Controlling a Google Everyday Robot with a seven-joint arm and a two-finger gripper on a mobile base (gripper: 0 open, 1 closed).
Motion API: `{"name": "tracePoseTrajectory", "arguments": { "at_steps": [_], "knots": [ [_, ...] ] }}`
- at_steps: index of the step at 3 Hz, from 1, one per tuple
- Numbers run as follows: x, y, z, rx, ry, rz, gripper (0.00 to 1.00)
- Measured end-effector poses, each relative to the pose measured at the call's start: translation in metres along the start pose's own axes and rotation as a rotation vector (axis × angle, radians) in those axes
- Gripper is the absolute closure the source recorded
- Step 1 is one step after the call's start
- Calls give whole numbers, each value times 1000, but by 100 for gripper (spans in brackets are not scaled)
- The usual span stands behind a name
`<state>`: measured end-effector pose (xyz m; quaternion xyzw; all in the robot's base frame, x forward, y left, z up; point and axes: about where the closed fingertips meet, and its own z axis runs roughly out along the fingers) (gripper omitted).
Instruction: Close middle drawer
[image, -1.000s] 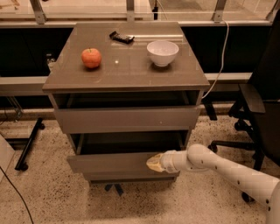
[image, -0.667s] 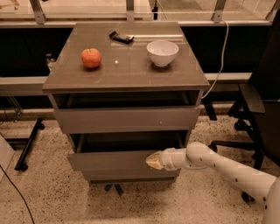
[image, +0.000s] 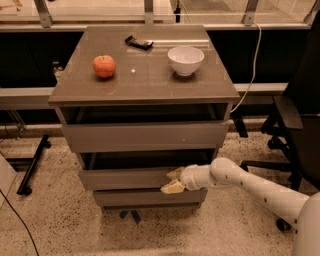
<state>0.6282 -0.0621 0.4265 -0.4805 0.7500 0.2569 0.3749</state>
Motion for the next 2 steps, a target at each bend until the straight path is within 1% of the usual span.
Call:
{"name": "tracePoseTrajectory", "arguments": {
  "at_steps": [1, 2],
  "knots": [
    [-1, 0, 1, -2, 0, -1, 0],
    [-1, 0, 1, -2, 0, -1, 0]
  ]
}}
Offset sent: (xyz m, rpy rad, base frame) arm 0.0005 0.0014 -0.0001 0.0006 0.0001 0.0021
